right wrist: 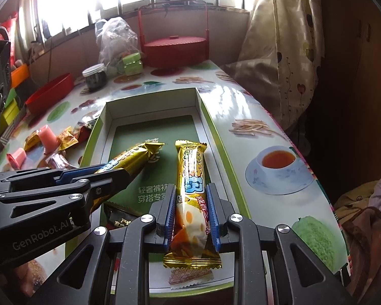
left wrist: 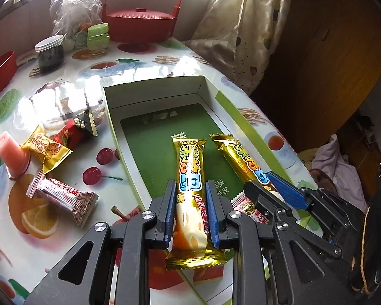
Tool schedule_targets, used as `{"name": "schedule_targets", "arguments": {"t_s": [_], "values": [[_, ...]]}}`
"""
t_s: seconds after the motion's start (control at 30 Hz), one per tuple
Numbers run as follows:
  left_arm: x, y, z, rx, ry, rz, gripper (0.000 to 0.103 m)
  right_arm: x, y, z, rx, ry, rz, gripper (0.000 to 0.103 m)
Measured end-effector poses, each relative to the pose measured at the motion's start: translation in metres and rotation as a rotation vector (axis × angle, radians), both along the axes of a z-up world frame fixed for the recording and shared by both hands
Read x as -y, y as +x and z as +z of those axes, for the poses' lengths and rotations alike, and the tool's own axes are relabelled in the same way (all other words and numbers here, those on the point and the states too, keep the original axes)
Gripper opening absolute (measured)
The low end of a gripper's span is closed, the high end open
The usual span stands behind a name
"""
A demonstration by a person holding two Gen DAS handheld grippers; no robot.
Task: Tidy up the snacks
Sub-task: 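Open left tool inside green box while right tool releases its yellow bar, then withdraw both tools from the box toward the remaining snacks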
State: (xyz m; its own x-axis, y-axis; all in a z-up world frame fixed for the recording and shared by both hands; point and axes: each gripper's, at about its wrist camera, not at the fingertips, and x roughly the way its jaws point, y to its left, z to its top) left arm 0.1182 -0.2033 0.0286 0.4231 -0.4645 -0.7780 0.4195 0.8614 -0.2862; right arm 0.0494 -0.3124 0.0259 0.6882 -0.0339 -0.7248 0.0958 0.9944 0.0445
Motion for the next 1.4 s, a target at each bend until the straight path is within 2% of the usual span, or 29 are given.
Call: {"name": "schedule_targets", "arguments": {"t_s": [0.13,0.37,0.6,0.63,0.97,1.07,1.4], "values": [[0.000,0.001,-0.002,-0.006,0.001,-0.007,0.024,-0.001,0.000,0.000,-0.003,-0.002,-0.003,0.023],[0.002,-0.001,-0.001,-0.004,0.003,-0.011,0.026,-0.003,-0.002,-0.001,-0.007,0.000,-0.005,0.030],[-0.004,-0.010,0.009,0.015,-0.030,-0.019,0.047,-0.002,-0.007,0.004,0.018,0.010,-0.017,0.038],[-0.006,-0.011,0.011,0.021,-0.033,-0.015,0.048,-0.002,-0.008,0.006,0.023,0.009,-0.020,0.039],[-0.031,-0.026,0.033,0.074,-0.054,0.027,0.048,-0.010,-0.014,0.015,0.048,-0.008,-0.028,0.041],[-0.040,-0.032,0.040,0.102,-0.014,0.057,0.048,-0.014,-0.016,0.020,0.062,-0.008,-0.023,0.041],[-0.069,-0.041,0.047,0.136,0.024,0.143,0.048,-0.037,-0.017,0.034,0.103,-0.002,0.014,0.042]]}}
